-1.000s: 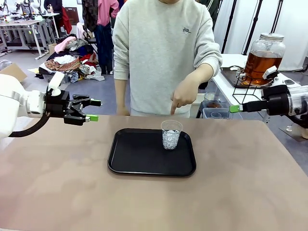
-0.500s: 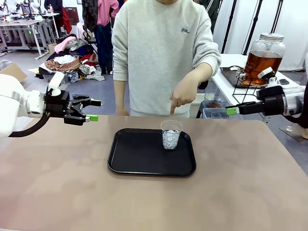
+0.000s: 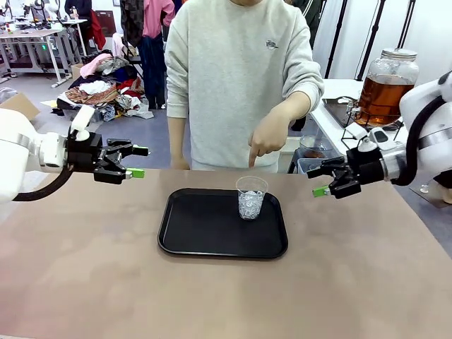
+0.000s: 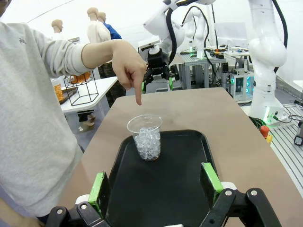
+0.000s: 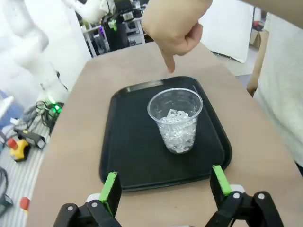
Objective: Pour the drink into the iced cup.
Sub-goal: Pick up the iced cup indicated by the human and present it to them.
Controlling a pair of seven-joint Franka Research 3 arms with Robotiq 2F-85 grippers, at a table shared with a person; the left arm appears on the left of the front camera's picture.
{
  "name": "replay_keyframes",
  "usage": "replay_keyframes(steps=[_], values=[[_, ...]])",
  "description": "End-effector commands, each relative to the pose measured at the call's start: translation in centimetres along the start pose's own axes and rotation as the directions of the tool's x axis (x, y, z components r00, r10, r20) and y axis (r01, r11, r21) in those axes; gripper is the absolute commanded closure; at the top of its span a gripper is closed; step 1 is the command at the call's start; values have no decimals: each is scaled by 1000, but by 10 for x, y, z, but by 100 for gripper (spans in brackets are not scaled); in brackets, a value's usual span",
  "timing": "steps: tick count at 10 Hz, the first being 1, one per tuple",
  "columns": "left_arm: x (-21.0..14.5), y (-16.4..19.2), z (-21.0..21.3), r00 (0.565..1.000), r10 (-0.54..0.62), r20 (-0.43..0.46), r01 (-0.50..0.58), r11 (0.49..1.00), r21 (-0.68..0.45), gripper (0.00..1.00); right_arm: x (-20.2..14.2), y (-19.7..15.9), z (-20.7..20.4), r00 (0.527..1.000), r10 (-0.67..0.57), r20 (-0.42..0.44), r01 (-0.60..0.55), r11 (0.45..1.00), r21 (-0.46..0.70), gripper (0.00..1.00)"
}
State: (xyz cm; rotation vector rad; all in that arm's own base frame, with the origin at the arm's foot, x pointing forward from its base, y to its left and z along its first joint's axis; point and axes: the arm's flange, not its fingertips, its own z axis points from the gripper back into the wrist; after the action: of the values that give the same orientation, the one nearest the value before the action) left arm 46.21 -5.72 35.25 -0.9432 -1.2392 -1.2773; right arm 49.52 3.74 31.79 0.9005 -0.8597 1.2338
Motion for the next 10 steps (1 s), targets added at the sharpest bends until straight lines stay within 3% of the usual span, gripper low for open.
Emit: replay_keyframes(steps=[1, 3, 4, 9, 10], values=[[1, 0, 1, 1000, -4, 1, 4, 1000, 1, 0, -3, -15, -17, 997, 78, 4, -78, 996, -50, 0], [1, 0, 1, 1000, -4, 1, 4, 1000, 1, 0, -2, -12, -14, 998, 49, 30, -47, 996, -74, 0], [1, 0, 1, 1000, -4, 1, 4, 1000, 1, 0, -5, -11, -13, 999, 50, -3, -50, 998, -23, 0], [1, 0, 1, 1000, -4, 1, 4, 1000, 1, 0, -5, -12, -14, 999, 45, 4, -45, 998, -32, 0], [1, 0, 1, 1000, -4, 1, 4, 1000, 1, 0, -9, -21, -24, 995, 90, 32, -90, 996, -23, 0]])
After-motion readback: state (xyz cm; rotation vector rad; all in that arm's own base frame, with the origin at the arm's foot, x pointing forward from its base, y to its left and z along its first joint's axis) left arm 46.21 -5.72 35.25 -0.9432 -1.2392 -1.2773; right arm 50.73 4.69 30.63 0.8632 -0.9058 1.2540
